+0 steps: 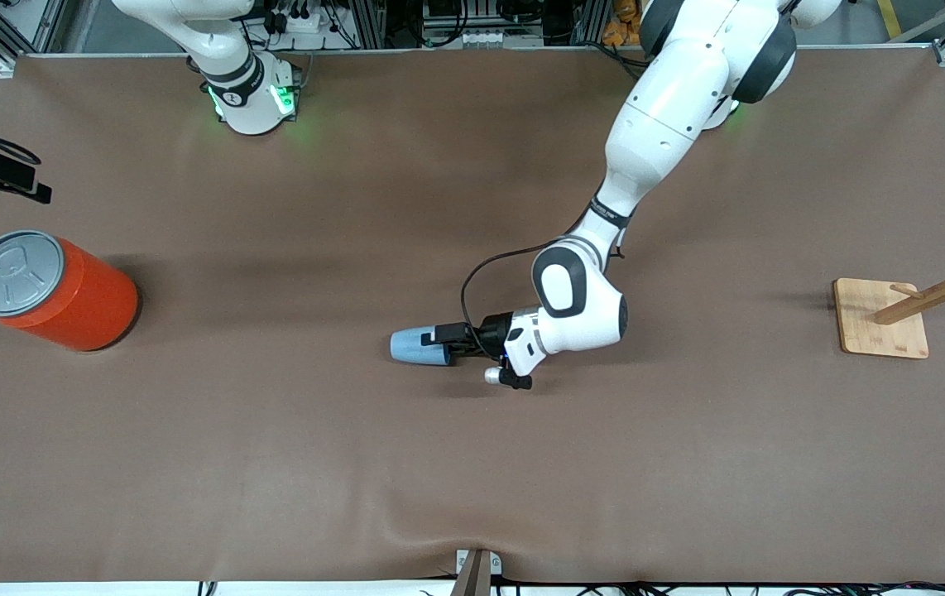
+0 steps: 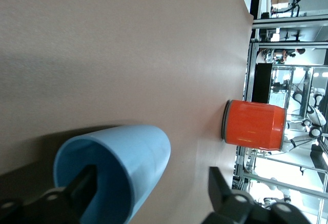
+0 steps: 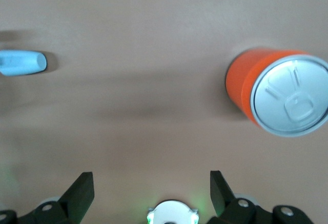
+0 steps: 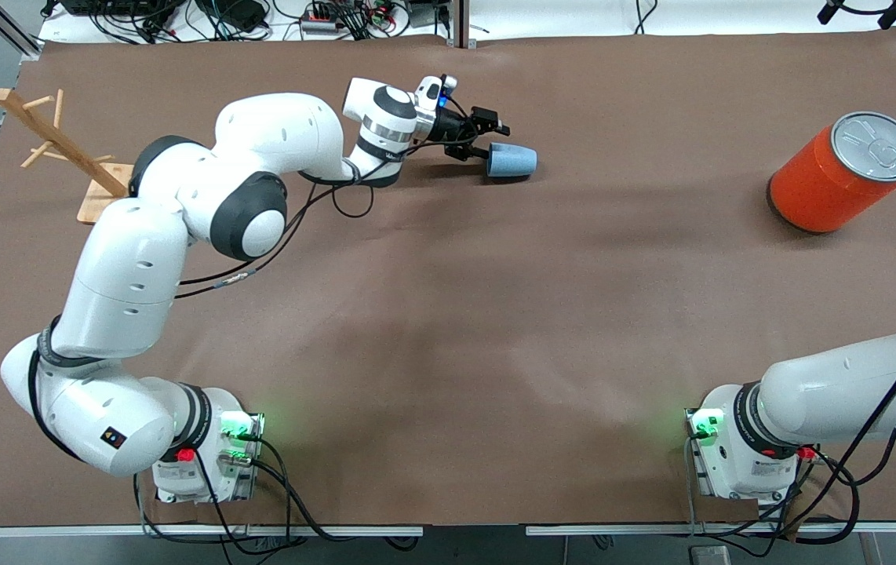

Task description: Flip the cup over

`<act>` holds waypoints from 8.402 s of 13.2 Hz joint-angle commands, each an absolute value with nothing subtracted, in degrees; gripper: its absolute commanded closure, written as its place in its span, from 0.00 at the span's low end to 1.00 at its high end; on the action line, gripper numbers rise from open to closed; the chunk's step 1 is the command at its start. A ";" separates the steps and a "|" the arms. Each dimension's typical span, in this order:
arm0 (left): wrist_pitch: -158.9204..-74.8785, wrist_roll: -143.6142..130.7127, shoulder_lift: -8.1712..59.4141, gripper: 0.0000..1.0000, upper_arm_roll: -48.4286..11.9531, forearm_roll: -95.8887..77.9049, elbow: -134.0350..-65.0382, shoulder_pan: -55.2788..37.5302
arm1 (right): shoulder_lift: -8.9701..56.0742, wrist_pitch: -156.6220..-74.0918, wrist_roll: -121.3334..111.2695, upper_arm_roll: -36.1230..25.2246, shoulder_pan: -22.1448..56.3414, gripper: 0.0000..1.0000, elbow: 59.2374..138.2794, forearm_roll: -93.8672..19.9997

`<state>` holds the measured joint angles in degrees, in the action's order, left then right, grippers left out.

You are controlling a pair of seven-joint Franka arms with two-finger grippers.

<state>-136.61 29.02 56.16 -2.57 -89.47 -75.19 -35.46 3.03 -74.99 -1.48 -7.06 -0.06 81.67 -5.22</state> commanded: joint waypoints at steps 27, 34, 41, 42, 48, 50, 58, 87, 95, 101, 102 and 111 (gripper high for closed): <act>-127.09 -5.27 21.56 1.00 0.44 -16.91 -100.77 -22.68 | 4.39 -83.06 2.72 -6.06 0.79 0.00 78.66 -0.53; -129.55 -5.45 11.34 1.00 0.44 1.31 -118.64 -13.28 | 4.31 -83.06 2.81 -6.24 0.97 0.00 78.66 -0.79; -138.87 -6.06 11.86 0.98 0.44 4.21 -126.65 -13.18 | 4.31 -83.06 2.81 -6.06 1.14 0.00 78.75 -0.79; -138.78 -6.41 11.60 0.74 0.44 4.22 -126.56 -13.10 | 4.31 -82.88 2.73 -6.06 1.06 0.00 78.75 -0.70; -138.34 -6.41 11.69 0.00 0.53 4.31 -125.86 -13.01 | 4.04 -82.70 2.72 -6.33 0.79 0.00 78.66 -0.53; -134.77 -6.24 10.20 0.00 0.44 4.31 -123.42 -13.01 | 4.04 -82.62 2.72 -6.33 0.79 0.00 78.66 -0.53; -110.30 -5.45 11.69 0.00 0.61 3.34 -100.91 -12.92 | 4.04 -82.62 2.72 -6.33 0.88 0.00 78.66 -0.53; -86.84 -5.19 -1.49 0.00 -3.87 -0.97 -86.92 -1.32 | 4.13 -82.79 2.81 -6.24 1.05 0.00 78.66 -0.62; -86.84 2.90 -1.59 0.00 1.23 0.70 -86.48 -1.32 | 4.13 -83.06 2.81 -6.24 0.97 0.00 78.66 -0.70; -86.84 1.67 -1.49 0.00 0.70 1.23 -87.01 -1.49 | 4.22 -83.06 2.81 -6.24 1.14 0.00 78.66 -0.79; -86.84 1.50 -1.58 0.00 0.62 1.23 -87.01 -1.49 | 4.31 -83.06 2.81 -6.24 1.23 0.00 78.75 -0.79; -86.84 1.85 -1.41 0.00 0.79 0.88 -87.10 -1.93 | 4.31 -83.06 2.90 -6.24 0.97 0.00 78.75 -1.31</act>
